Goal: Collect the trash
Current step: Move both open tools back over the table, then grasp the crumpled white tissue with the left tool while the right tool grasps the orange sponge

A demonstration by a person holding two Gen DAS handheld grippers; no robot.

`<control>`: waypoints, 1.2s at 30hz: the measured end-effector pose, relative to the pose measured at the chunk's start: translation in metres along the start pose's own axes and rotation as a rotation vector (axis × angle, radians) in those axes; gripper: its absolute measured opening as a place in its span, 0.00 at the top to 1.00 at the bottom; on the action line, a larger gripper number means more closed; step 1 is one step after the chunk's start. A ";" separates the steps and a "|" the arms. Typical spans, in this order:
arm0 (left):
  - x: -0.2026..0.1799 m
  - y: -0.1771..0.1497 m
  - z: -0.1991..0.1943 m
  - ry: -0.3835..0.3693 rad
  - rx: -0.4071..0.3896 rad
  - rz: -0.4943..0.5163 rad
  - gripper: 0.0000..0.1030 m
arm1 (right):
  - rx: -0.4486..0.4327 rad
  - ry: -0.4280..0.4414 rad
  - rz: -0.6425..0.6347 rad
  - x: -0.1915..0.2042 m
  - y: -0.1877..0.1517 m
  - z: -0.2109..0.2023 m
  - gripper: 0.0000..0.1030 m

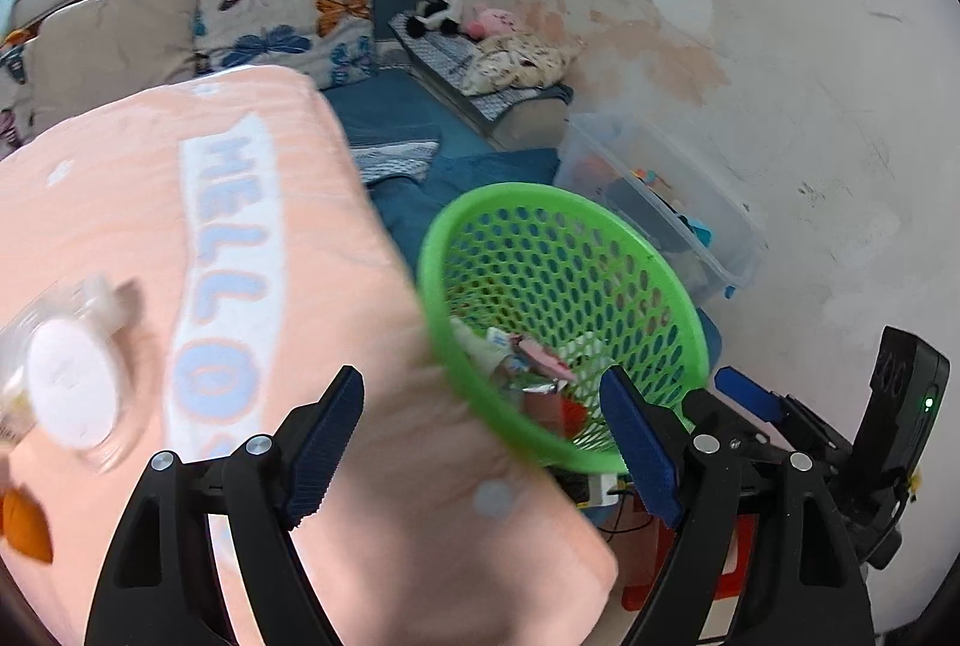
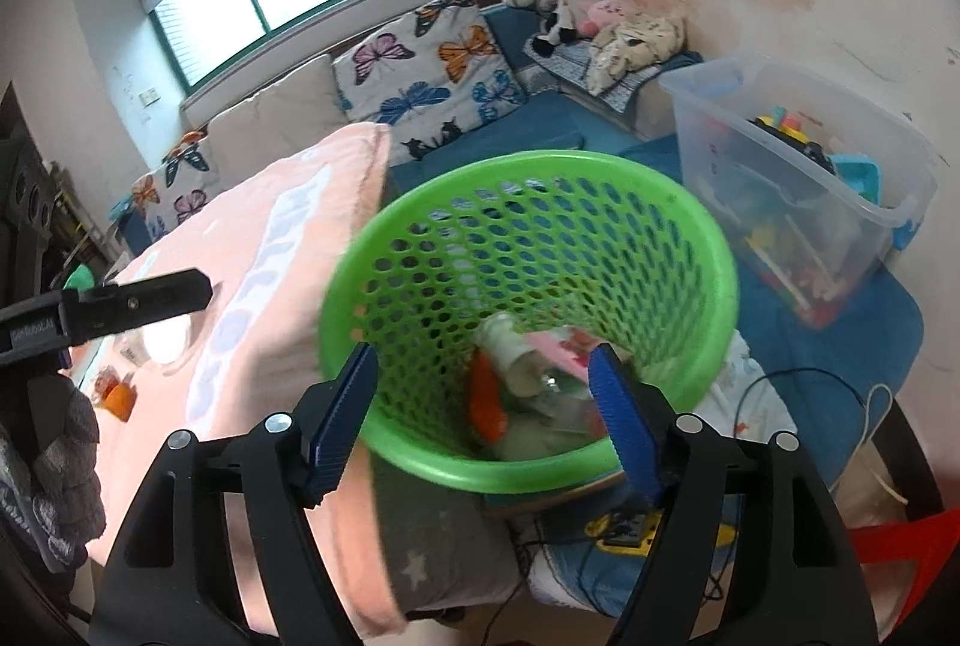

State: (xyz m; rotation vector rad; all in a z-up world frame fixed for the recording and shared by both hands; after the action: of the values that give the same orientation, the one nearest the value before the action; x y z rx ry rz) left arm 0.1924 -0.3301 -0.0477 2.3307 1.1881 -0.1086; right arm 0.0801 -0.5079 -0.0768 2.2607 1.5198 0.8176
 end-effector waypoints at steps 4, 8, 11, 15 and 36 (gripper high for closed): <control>0.027 -0.017 -0.016 0.040 -0.026 -0.045 0.22 | 0.003 0.020 -0.044 0.026 -0.001 0.000 0.27; 0.062 -0.036 -0.033 0.116 -0.060 -0.095 0.19 | 0.012 0.042 -0.094 0.054 -0.002 0.003 0.25; 0.088 -0.050 -0.044 0.147 -0.073 -0.136 0.18 | 0.021 0.052 -0.127 0.072 -0.001 0.007 0.24; 0.135 -0.070 -0.064 0.202 -0.092 -0.220 0.18 | 0.043 0.085 -0.167 0.099 -0.002 0.015 0.24; 0.306 -0.118 -0.094 0.376 -0.062 -0.490 0.19 | 0.104 0.161 -0.398 0.223 -0.020 0.038 0.24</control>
State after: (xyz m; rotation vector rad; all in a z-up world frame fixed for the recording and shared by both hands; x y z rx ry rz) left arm 0.2735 -0.0043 -0.1053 2.0118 1.9022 0.2030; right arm 0.1510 -0.2935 -0.0529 1.8949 2.0393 0.8301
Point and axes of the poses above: each gripper's, at about its wrist camera, not at the fingertips, and z roughly the way its jaws point, x to its left, y to its top, the point moved 7 cm from there along z, roughly the way its jaws point, and after that the axes turned 14 degrees about x, right-handed, at the moved point
